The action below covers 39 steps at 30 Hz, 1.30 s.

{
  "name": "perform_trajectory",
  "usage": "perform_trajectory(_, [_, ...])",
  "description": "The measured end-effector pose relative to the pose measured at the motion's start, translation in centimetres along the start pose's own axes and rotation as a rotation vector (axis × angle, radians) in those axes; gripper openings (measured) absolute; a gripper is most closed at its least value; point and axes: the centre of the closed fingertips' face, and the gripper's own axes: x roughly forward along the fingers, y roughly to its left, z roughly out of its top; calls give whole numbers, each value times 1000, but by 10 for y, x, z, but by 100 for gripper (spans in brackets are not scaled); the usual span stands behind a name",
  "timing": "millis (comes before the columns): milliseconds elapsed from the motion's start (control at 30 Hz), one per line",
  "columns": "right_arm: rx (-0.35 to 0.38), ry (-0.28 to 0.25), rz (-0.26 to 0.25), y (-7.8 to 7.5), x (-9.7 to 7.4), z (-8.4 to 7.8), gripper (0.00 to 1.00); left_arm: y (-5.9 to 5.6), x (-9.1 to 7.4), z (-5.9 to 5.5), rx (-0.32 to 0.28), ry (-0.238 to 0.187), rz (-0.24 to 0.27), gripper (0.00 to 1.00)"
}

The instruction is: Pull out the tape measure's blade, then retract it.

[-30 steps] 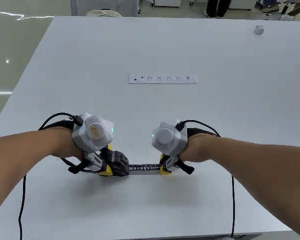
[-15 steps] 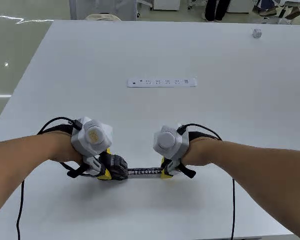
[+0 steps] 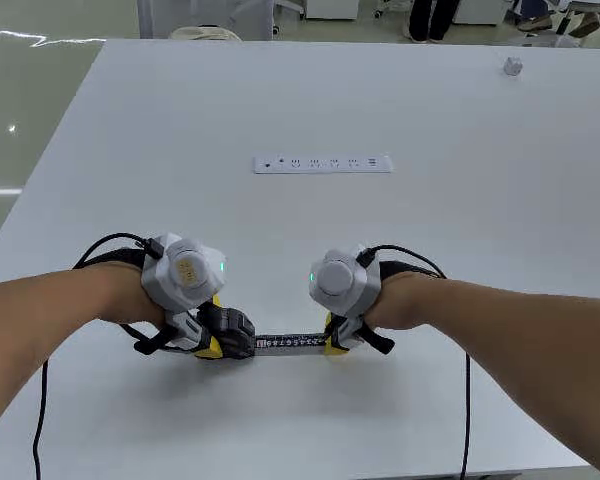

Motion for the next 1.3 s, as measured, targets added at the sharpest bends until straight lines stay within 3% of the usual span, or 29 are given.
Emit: perform_trajectory(1300, [6,2,-11,-2,-5,-14,12,-1,-1,0,3,0,5,33])
